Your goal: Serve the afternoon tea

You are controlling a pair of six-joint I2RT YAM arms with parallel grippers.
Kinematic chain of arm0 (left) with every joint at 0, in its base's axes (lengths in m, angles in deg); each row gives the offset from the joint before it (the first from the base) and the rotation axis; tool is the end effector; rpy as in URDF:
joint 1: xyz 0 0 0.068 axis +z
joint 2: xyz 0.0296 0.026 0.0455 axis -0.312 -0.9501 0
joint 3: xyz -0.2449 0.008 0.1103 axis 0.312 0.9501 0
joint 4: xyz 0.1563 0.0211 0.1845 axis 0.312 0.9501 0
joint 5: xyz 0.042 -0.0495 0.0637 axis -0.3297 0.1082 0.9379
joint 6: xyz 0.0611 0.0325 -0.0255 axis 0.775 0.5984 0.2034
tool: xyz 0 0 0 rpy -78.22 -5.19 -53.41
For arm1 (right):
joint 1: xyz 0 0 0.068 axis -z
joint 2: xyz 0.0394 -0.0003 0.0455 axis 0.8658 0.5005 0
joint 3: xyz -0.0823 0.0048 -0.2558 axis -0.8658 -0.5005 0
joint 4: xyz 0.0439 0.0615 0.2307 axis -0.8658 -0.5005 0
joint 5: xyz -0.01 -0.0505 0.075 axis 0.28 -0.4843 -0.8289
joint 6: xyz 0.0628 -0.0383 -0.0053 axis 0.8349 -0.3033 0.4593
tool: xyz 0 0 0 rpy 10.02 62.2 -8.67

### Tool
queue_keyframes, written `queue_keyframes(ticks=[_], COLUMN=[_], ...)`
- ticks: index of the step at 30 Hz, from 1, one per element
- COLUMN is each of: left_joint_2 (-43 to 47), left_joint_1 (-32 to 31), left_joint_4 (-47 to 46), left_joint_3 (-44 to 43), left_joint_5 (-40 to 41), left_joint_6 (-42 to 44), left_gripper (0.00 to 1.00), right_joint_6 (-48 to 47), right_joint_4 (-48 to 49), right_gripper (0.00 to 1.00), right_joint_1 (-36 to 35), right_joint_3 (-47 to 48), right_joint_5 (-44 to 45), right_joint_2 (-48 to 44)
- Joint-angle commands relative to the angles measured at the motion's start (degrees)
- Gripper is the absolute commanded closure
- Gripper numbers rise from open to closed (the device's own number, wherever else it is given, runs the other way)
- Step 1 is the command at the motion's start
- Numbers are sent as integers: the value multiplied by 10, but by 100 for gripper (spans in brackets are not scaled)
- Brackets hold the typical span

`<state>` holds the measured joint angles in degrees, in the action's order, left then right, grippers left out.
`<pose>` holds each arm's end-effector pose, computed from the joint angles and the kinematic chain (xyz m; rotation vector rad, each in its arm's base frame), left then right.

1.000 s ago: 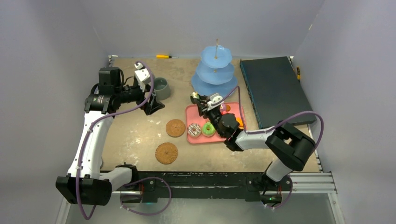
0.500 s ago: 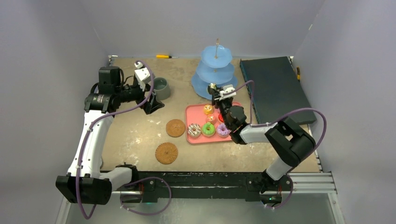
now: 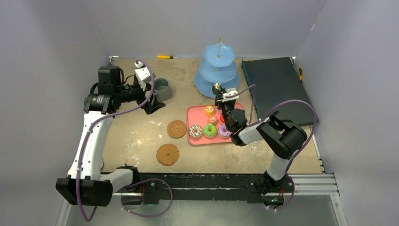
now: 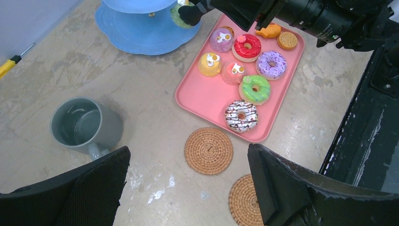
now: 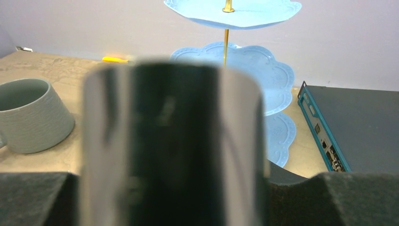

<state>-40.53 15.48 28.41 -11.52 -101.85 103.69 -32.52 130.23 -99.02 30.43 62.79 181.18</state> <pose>0.2162 -0.0558 0.3730 0.9103 1.8423 -0.6771 0.2788 0.1889 0.2123 -0.1212 1.3595 0.1559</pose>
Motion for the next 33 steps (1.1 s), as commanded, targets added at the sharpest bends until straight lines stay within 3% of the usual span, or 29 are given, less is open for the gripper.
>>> queue_keyframes(ticks=[1, 12, 27, 33], left_joint_2=[2, 6, 5, 5], left_joint_1=[2, 2, 2, 2], left_joint_4=[7, 5, 12, 12], left_joint_3=[-19, -14, -13, -14], left_joint_5=[-6, -10, -9, -7], left_joint_6=[3, 3, 10, 11], left_gripper=[5, 6, 6, 6], right_joint_6=[5, 28, 18, 35], right_joint_4=[60, 46, 59, 15], right_gripper=[64, 64, 63, 62], right_joint_1=[4, 4, 15, 38], right_joint_3=[-20, -54, -10, 41], right_joint_5=[15, -4, 16, 15], right_joint_2=[-6, -58, 11, 33])
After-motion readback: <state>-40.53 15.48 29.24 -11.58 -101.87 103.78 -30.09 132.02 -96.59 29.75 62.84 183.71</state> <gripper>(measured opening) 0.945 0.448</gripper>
